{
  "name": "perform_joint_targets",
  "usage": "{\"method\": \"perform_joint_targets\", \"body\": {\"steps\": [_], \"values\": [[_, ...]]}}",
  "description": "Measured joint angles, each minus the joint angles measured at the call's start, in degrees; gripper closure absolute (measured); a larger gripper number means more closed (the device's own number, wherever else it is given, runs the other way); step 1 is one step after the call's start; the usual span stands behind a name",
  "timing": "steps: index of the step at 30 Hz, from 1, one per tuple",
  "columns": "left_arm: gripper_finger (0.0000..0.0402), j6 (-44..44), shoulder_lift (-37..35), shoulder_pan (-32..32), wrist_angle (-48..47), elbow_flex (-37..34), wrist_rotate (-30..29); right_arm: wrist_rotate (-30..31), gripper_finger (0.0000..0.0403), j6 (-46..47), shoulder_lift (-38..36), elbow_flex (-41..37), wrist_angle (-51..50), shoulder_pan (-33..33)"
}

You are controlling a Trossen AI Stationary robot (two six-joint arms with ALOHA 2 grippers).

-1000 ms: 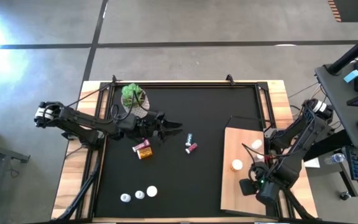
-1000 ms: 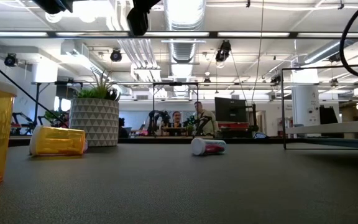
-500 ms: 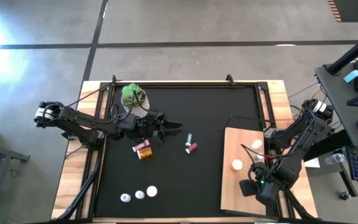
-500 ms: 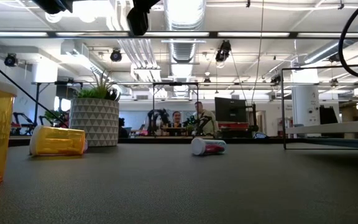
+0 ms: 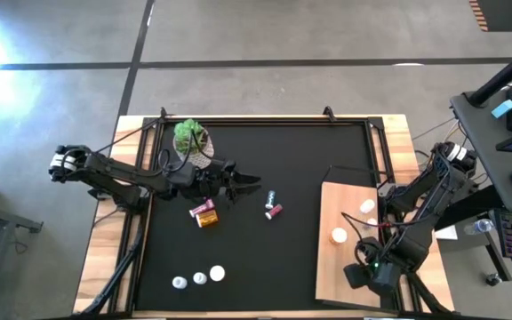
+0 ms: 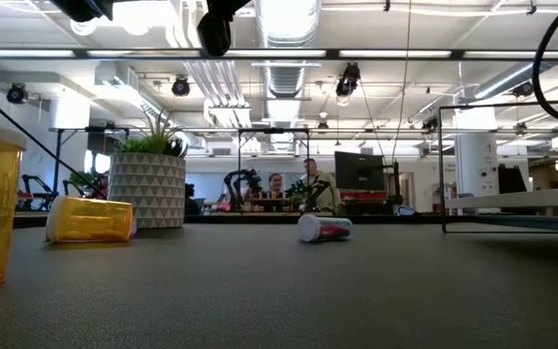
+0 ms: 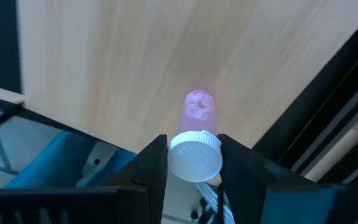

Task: Pick and place medicine bottles onto shelf by color
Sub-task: Put the bottom right pink table bottle on the shelf

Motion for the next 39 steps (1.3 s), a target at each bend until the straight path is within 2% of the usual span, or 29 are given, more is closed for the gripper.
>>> {"method": "perform_joint_targets", "body": {"steps": [8,20,26,39], "values": [[0.0217,0.0,0.0,0.0,0.0,0.0,0.0,-4.3,0.0282,-6.2,3.1,0.2,3.4,1.5],[0.0217,0.0,0.0,0.0,-0.1,0.0,-0.1,-4.1,0.0282,-12.8,3.4,0.2,2.6,2.0],[0.0217,0.0,0.0,0.0,-0.8,0.0,-0.1,-3.4,0.0282,-13.3,4.0,-0.4,0.7,2.0],[0.0217,0.0,0.0,0.0,-3.2,-0.2,-0.2,-3.8,0.0282,-12.7,3.6,3.7,-3.1,2.0]]}}
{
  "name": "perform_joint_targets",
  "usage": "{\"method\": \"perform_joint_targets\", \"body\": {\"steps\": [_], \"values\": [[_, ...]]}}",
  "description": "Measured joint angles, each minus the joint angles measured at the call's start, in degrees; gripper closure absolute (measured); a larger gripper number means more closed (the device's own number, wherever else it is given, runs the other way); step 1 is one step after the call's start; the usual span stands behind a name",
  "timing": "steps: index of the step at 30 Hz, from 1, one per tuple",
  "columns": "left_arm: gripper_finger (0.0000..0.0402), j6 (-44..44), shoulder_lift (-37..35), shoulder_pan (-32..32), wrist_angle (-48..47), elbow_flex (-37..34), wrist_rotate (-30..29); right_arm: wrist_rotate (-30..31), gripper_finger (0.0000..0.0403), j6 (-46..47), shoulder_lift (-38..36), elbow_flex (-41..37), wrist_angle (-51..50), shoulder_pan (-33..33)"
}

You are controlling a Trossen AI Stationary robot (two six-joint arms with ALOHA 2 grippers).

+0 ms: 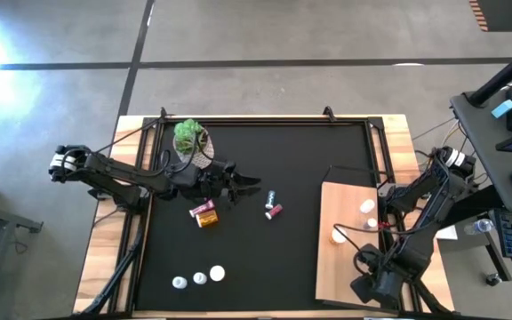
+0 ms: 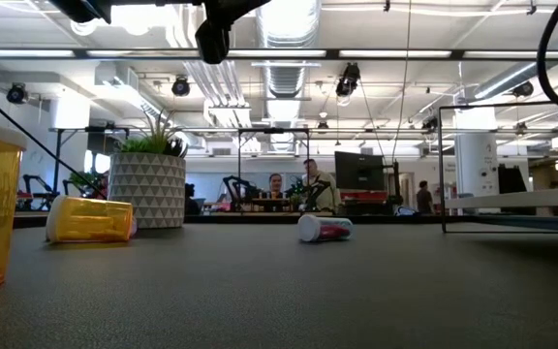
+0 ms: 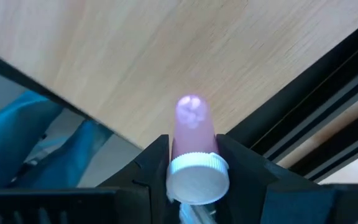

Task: Pick and place medicine bottles onto shelf by color
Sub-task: Put the bottom right pink table bottle on the shelf

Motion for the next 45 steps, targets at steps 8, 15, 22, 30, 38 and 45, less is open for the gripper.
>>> {"method": "perform_joint_targets", "body": {"steps": [8,15,22,30,38,45], "values": [[0.0217,0.2,0.0,0.0,0.1,0.0,0.0,-0.6,0.0282,1.2,2.3,1.4,0.5,0.0],[0.0217,0.2,0.0,0.0,0.1,-0.3,0.1,-1.5,0.0282,0.5,4.7,3.8,-1.0,0.0],[0.0217,0.2,0.0,0.0,0.0,-0.8,0.1,-1.7,0.0282,0.7,6.1,5.4,-3.8,0.0],[0.0217,0.3,0.0,0.0,0.1,-1.0,0.3,-1.6,0.0282,2.7,7.2,5.5,-2.8,0.0],[0.0217,0.3,0.0,0.0,0.1,-1.6,0.5,-1.7,0.0282,8.9,6.7,5.5,-2.7,0.0],[0.0217,0.4,0.0,0.0,-0.9,-1.7,1.9,-1.7,0.0282,12.4,7.4,5.5,-1.9,0.0]]}}
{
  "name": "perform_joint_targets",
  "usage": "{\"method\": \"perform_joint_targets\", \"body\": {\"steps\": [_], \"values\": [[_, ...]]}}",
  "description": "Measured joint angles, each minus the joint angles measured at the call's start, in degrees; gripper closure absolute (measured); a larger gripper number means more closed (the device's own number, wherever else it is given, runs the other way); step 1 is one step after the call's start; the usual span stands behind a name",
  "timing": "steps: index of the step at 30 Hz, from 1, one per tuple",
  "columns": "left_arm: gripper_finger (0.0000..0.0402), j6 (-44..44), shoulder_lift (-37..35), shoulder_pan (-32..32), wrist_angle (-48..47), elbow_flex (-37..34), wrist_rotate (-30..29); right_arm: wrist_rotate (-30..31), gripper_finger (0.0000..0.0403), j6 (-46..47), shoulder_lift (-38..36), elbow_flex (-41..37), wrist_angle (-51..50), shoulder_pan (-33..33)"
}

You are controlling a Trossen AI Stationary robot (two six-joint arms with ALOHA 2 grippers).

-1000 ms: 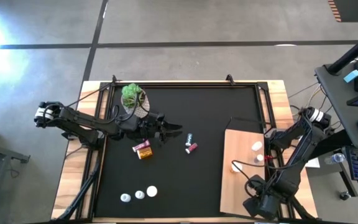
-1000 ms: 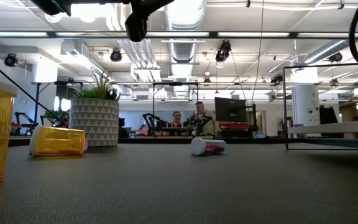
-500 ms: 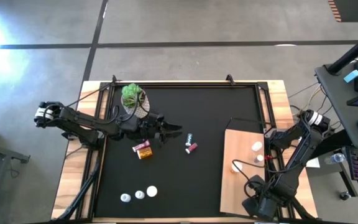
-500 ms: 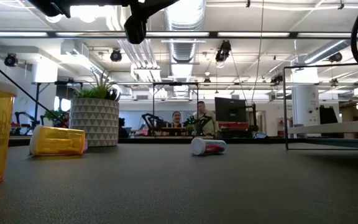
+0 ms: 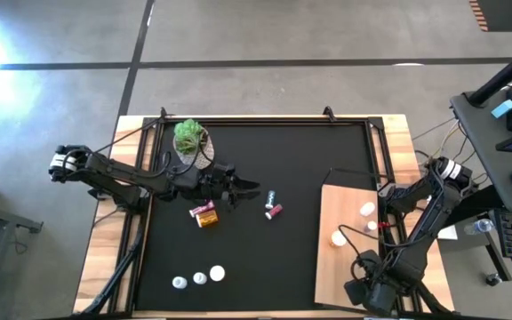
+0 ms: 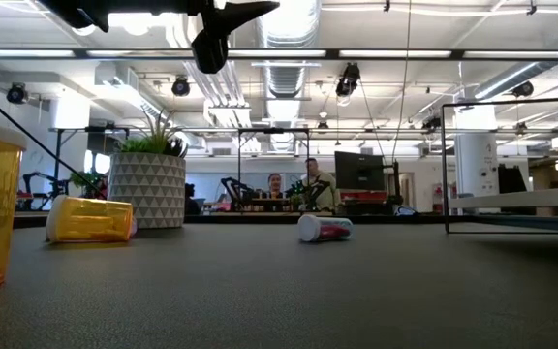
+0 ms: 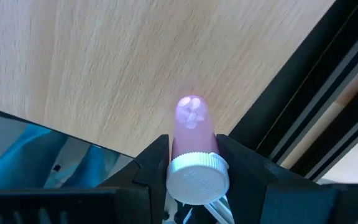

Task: Pick and place medicine bottles onto shelf by color
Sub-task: Put the bottom right pink table bottle on the shelf

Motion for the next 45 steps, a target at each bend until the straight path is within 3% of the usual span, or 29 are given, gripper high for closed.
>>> {"method": "perform_joint_targets", "body": {"steps": [45], "values": [[0.0217,0.0,0.0,0.0,0.0,0.0,1.5,1.6,0.0286,-1.1,-0.1,-0.7,-0.9,-0.1]]}}
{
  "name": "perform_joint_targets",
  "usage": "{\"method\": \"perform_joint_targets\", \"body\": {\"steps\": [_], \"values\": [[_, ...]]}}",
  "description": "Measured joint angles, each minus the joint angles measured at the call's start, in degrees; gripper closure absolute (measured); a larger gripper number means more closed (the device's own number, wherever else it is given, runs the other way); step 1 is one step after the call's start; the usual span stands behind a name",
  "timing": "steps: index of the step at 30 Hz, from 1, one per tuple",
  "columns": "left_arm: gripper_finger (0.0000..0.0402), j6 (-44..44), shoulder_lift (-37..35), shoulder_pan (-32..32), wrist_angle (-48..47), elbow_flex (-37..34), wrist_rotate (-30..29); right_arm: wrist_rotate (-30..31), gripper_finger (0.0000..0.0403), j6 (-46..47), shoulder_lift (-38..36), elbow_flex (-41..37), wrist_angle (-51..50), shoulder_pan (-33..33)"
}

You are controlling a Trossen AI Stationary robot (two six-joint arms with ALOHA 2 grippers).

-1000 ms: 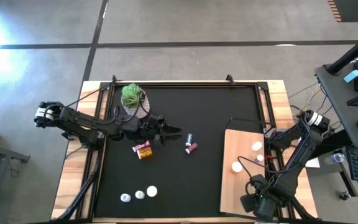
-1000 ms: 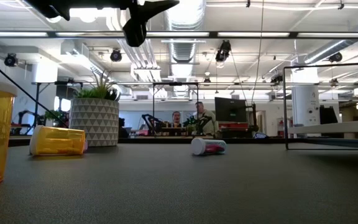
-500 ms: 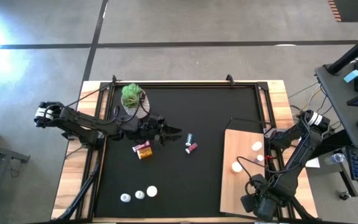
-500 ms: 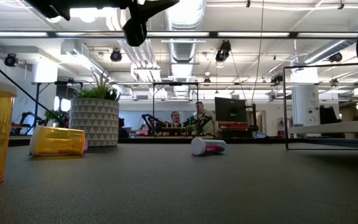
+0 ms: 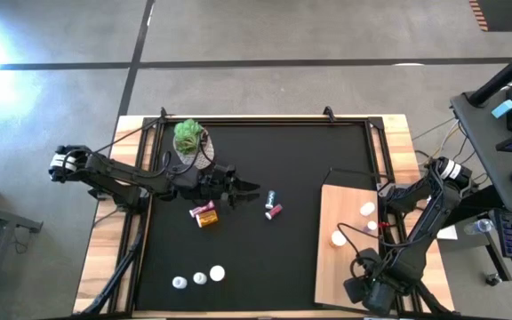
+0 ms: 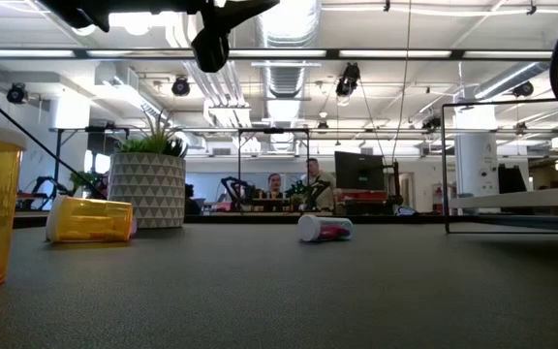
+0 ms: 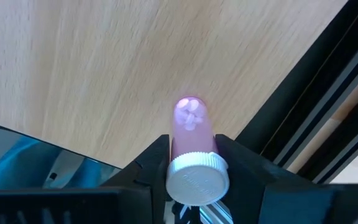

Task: Pick and place medicine bottles onto shelf by color
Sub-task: Put the bottom right pink table bottle on the shelf, then adjust the orange pill bottle on the shelf

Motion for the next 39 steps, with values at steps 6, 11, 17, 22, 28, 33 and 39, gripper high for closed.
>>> {"method": "perform_joint_targets", "body": {"steps": [6,11,17,22,28,33,39], "values": [[0.0217,0.0,0.0,0.0,0.0,0.0,0.0,0.0,0.0250,0.0,-0.2,0.0,0.0,0.0],[0.0217,0.0,0.0,0.0,0.0,0.0,0.0,0.0,0.0213,-0.4,-1.9,0.5,-0.7,0.0],[0.0217,0.0,0.0,0.0,0.0,0.0,0.0,2.7,0.0182,0.3,-6.5,4.7,-11.0,-0.2],[0.0217,0.0,0.0,0.0,0.0,0.0,0.0,16.2,0.0173,-0.3,-9.6,6.8,-13.9,-2.9],[0.0217,0.0,0.0,0.0,0.1,0.0,0.1,21.0,0.0171,-13.2,-8.5,6.8,-14.9,-11.8],[0.0217,0.0,0.0,0.0,0.1,0.0,0.4,22.2,0.0157,-22.0,-8.8,6.8,-15.4,-18.0],[0.0217,0.0,0.0,0.0,0.1,0.0,3.3,20.7,0.0117,-25.1,-8.6,5.2,-15.4,-20.4]]}}
